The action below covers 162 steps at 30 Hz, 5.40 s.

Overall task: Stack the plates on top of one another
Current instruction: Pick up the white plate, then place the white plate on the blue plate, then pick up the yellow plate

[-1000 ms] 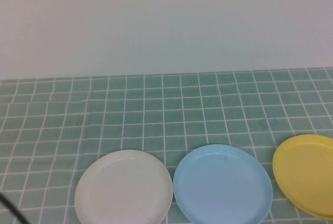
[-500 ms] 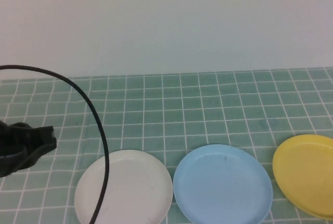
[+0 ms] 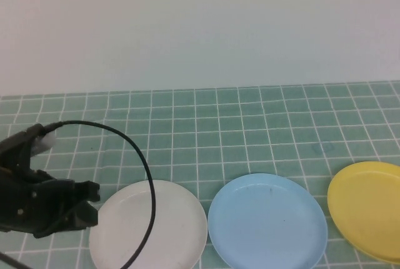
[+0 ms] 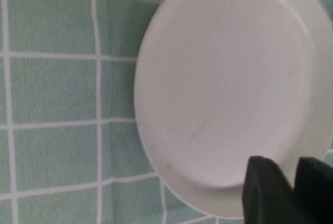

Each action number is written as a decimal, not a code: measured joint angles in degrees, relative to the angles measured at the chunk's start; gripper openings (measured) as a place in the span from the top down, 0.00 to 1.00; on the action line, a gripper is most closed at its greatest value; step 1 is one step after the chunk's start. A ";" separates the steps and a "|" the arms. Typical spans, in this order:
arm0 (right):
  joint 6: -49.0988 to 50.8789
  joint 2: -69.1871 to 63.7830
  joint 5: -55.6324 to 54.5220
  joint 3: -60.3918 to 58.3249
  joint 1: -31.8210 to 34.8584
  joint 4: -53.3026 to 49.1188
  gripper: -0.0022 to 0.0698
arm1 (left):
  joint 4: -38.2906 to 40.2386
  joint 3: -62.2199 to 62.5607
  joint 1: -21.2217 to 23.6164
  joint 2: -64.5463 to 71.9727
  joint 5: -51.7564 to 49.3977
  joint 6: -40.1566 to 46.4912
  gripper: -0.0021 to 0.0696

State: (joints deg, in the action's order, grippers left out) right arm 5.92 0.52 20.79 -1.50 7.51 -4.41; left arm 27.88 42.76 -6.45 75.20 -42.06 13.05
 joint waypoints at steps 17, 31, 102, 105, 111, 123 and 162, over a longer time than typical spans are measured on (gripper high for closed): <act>0.00 0.00 0.00 0.00 0.00 0.00 0.97 | -5.39 0.04 0.00 11.22 6.76 -3.35 0.50; 0.00 0.00 0.00 0.00 0.00 0.00 0.97 | 0.69 0.15 0.00 21.33 9.11 -2.76 0.50; 0.00 0.00 0.00 0.00 0.00 0.00 0.97 | 10.22 22.79 -24.22 28.70 5.41 -3.51 0.96; 0.00 0.00 0.00 0.00 0.00 0.00 0.97 | 10.78 23.82 -24.22 29.21 5.29 -3.22 0.96; 0.00 0.00 0.00 0.00 0.00 0.00 0.97 | 10.27 25.22 -24.22 30.01 3.27 -3.18 0.89; 0.00 0.00 0.00 0.00 0.00 0.00 0.97 | 10.21 25.22 -24.22 30.01 3.03 -4.44 0.68; 0.00 0.00 0.00 0.00 0.00 0.00 0.97 | 8.09 33.66 -24.22 0.24 -4.11 -3.11 0.97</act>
State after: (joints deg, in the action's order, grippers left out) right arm 5.92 0.52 20.79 -1.50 7.51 -4.41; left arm 35.97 76.42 -30.67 75.44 -46.16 9.94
